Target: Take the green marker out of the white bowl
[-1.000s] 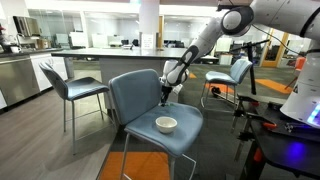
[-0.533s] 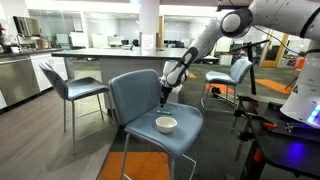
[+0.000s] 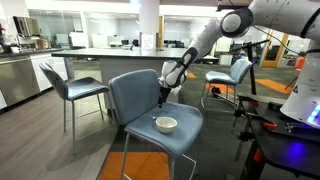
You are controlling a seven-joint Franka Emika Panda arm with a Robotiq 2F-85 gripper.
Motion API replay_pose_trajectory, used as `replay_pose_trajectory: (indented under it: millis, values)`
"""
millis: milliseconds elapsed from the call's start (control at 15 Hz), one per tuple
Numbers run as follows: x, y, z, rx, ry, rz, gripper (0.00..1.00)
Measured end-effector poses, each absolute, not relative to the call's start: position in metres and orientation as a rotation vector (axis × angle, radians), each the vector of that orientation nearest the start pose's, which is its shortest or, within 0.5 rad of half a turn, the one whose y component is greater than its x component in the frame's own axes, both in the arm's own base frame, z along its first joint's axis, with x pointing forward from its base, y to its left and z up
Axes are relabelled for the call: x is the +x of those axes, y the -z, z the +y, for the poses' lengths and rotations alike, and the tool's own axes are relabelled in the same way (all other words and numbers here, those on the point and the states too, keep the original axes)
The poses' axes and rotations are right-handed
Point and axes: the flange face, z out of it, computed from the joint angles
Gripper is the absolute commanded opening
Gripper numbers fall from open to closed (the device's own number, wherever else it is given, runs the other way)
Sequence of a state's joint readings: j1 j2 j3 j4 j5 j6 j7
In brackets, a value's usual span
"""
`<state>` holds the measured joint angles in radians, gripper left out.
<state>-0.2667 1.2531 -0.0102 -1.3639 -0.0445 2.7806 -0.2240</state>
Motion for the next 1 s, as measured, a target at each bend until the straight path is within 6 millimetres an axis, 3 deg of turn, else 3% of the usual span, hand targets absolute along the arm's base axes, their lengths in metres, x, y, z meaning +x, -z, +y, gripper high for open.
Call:
replay_pose_trajectory:
  millis: [267, 400, 600, 1000]
  values:
    - [0.674, 0.023, -0.16, -3.136, 0.216, 0.022, 1.0]
    - [0.674, 0.011, -0.14, -3.081, 0.128, 0.032, 1.0]
    - [0.675, -0.029, -0.118, -3.021, 0.026, 0.045, 1.0]
    - [0.66, -0.122, -0.099, -3.015, -0.034, 0.014, 1.0]
